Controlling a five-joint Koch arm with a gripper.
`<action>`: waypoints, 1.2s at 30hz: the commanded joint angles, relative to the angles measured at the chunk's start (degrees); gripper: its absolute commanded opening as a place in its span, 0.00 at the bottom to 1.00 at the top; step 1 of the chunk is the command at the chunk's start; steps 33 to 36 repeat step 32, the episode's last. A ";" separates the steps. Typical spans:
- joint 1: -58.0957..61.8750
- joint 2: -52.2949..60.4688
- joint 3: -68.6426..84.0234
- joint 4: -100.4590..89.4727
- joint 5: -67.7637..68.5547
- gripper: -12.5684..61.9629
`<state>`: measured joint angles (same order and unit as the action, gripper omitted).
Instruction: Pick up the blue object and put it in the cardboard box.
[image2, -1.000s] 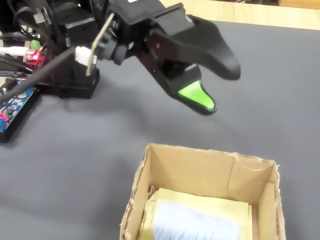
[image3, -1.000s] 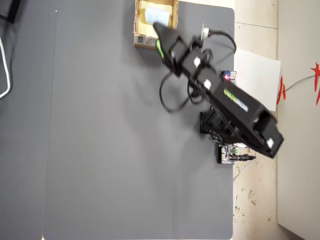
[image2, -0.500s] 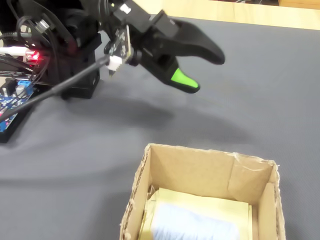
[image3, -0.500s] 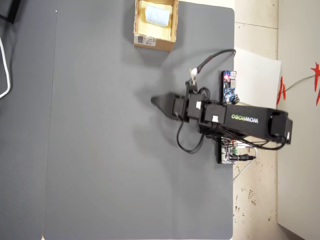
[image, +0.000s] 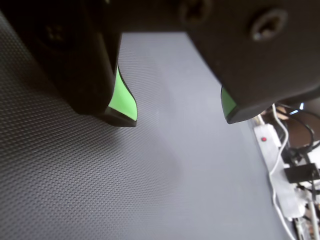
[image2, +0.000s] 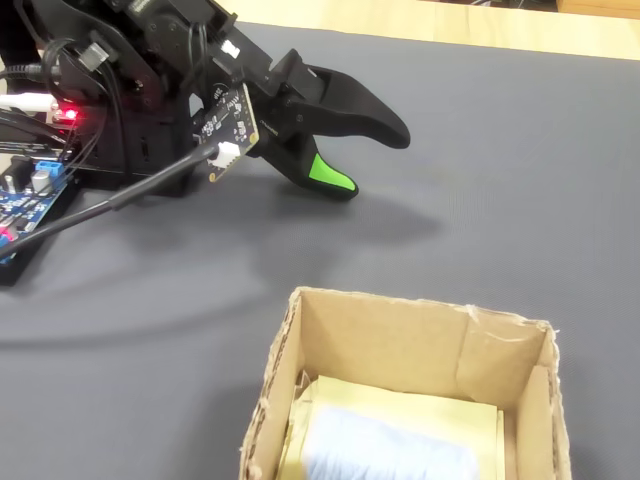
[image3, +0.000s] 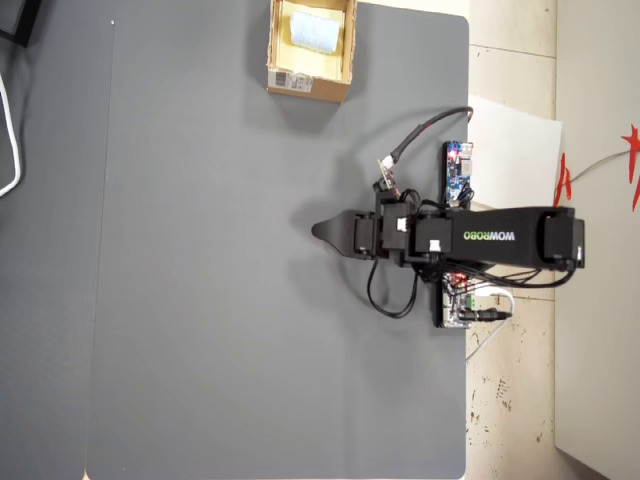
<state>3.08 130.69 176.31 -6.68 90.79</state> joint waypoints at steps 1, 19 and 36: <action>-0.26 5.10 2.37 3.87 2.11 0.62; 2.11 4.75 2.37 8.79 1.58 0.62; 2.20 4.75 2.37 8.88 1.58 0.62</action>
